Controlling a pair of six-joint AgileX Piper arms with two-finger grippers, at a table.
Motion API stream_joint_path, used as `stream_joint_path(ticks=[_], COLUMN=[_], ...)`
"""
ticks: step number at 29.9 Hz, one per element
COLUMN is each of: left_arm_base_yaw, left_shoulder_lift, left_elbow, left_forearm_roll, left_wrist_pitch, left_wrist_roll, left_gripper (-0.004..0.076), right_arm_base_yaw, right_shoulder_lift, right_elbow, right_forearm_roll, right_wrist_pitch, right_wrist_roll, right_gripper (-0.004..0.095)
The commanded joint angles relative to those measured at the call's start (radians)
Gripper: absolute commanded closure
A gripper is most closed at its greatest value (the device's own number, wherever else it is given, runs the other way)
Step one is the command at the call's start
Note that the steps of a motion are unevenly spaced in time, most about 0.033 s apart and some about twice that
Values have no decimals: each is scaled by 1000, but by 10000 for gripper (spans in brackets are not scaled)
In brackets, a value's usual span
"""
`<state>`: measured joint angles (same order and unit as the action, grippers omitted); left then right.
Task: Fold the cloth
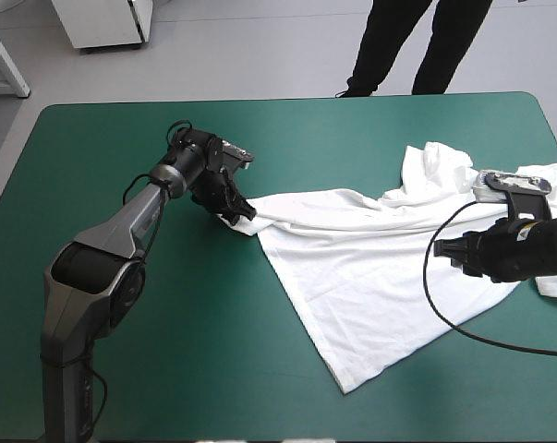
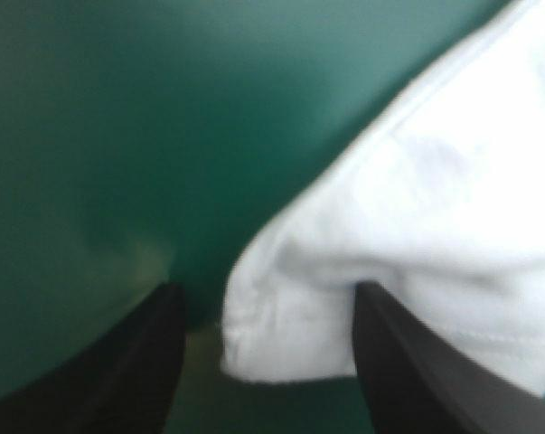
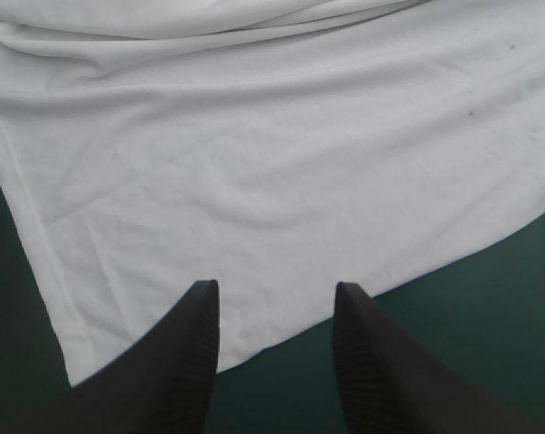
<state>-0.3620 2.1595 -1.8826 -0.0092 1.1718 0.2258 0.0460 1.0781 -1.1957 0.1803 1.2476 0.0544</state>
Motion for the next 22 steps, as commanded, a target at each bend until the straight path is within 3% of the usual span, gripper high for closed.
stream_joint_path(ticks=[1,5,7,8,11,17,22], left_arm_base_yaw=[-7,-7,-7,-7,-7,-7,-7], left_shoulder_lift=[-36,-12,-3,-1,-1,-1,-1], left_elbow=[-30,-30,-30,-30,-30,-30,-30], left_forearm_roll=[9,41,39,34,27,31,31], left_wrist_pitch=[-10,-8,-10,-10,-8,-3,1], left_wrist_roll=[-5,-22,-22,-22,-11,-7,-10], left_gripper=[317,318,365,435,748,746,746], right_arm_base_yaw=[2,2,2,2,2,26,178], right_shoulder_lift=[-20,-20,-20,-20,-20,-20,-20], right_elbow=[-22,-22,-22,-22,-22,0,126], right_forearm_roll=[6,6,6,6,6,55,54], right_wrist_pitch=[0,0,0,0,0,0,-4], right_wrist_roll=[-9,-9,-7,-7,-7,-54,-35], right_gripper=[543,559,559,561,561,558,551])
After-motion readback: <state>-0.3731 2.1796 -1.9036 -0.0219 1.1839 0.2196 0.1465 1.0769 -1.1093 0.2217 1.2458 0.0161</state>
